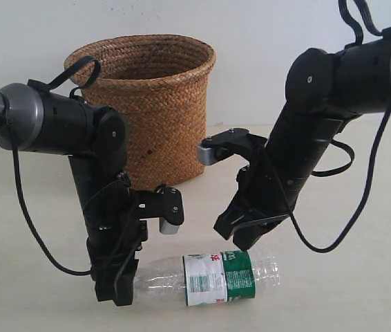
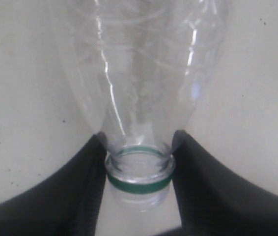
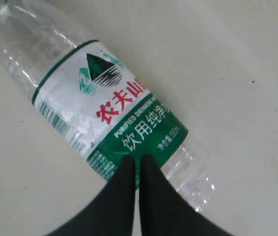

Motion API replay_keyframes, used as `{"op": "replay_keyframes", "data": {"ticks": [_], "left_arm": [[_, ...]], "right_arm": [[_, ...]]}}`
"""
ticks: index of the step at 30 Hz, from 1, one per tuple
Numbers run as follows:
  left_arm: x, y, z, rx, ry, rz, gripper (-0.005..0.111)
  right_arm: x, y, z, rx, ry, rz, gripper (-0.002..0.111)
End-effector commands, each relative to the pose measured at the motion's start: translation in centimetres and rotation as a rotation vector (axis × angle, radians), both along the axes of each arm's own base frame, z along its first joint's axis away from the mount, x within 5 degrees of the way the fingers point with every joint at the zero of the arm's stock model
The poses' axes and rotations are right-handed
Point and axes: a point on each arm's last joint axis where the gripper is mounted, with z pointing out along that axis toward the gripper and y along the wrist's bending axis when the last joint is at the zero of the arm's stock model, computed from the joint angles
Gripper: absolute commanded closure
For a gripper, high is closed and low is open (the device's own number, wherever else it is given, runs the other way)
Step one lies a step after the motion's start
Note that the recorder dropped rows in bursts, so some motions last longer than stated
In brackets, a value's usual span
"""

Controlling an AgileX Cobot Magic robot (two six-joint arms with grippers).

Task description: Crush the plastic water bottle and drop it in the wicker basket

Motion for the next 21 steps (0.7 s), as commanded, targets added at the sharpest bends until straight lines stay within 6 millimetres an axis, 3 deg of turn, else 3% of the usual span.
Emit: {"op": "replay_keyframes", "data": {"ticks": [1,9,21], "left_arm": [[0.0,-0.3,0.2,-0.005,-0.007,-0.002,0.103],[0.0,-0.3,0.2,-0.005,-0.007,0.0,0.103],[0.0,-0.3,0.2,-0.005,-0.007,0.002,0.103]], "right_arm": [[0.0,-0.1,0.3,-0.019,-0.002,0.007,0.108],[0.4,-0.3,-1.2,-0.074,0.027,-0.012,0.108],[0.4,1.0,-6.8,-0.134,0.156,0.004,0.108]]}}
